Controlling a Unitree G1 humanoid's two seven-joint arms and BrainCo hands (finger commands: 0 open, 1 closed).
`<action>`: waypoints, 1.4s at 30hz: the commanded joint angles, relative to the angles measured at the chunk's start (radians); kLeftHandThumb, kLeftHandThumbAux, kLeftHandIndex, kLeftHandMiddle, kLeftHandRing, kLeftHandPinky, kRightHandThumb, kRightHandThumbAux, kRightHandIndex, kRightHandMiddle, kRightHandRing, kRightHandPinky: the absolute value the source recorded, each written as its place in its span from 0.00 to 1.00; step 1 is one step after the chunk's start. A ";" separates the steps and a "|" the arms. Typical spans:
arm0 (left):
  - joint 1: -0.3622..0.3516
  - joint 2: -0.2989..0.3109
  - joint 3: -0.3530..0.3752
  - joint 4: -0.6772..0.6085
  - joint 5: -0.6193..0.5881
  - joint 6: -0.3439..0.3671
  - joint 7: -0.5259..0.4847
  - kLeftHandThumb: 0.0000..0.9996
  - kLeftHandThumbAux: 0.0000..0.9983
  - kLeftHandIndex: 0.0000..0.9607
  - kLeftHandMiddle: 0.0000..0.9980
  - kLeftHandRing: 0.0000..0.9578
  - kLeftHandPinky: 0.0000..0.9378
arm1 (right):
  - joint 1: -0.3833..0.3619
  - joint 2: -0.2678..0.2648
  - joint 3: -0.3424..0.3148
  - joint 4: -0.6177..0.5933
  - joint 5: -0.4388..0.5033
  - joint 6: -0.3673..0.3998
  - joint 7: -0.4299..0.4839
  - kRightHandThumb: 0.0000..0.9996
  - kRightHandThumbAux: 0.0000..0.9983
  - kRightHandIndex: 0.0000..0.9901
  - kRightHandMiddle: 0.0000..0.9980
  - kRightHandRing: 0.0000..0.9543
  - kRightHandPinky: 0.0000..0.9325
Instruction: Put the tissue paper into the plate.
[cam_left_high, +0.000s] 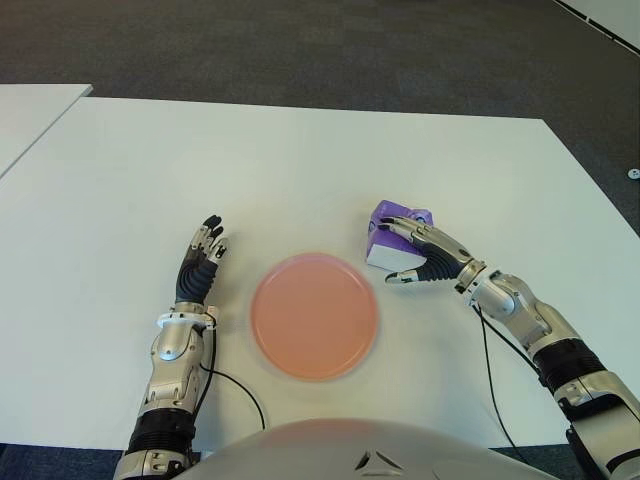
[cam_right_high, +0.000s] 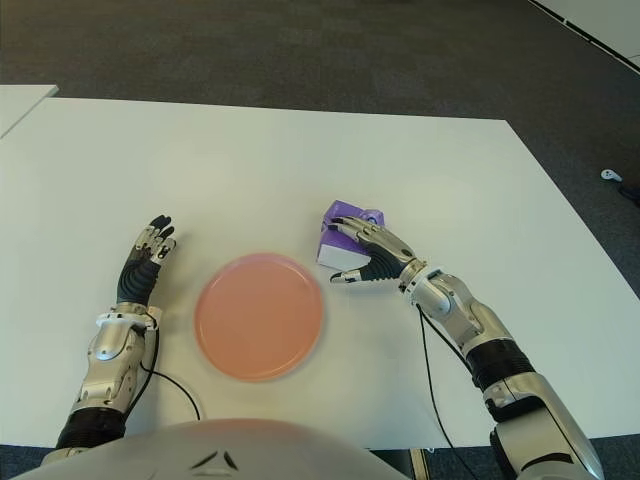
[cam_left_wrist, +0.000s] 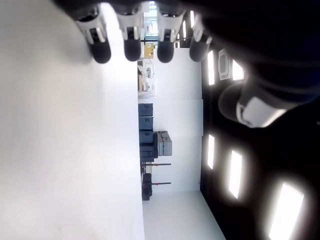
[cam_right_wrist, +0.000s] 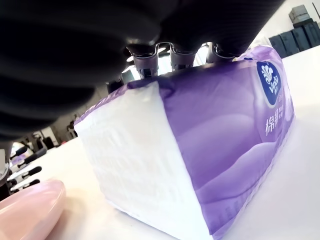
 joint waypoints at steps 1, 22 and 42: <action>0.008 0.003 -0.003 0.029 0.002 0.034 -0.011 0.00 0.45 0.00 0.00 0.00 0.00 | 0.087 0.016 0.057 0.055 -0.042 0.070 0.113 0.25 0.38 0.00 0.00 0.00 0.00; -0.006 0.001 -0.001 0.032 0.010 0.042 0.001 0.00 0.45 0.00 0.00 0.00 0.00 | 0.125 0.097 -0.302 -0.438 -0.046 0.111 -0.141 0.41 0.32 0.00 0.00 0.00 0.00; 0.007 -0.006 -0.001 0.015 0.045 0.063 0.035 0.00 0.45 0.00 0.00 0.00 0.00 | 0.077 0.200 -0.334 -0.548 0.079 0.386 0.066 0.44 0.31 0.00 0.00 0.00 0.00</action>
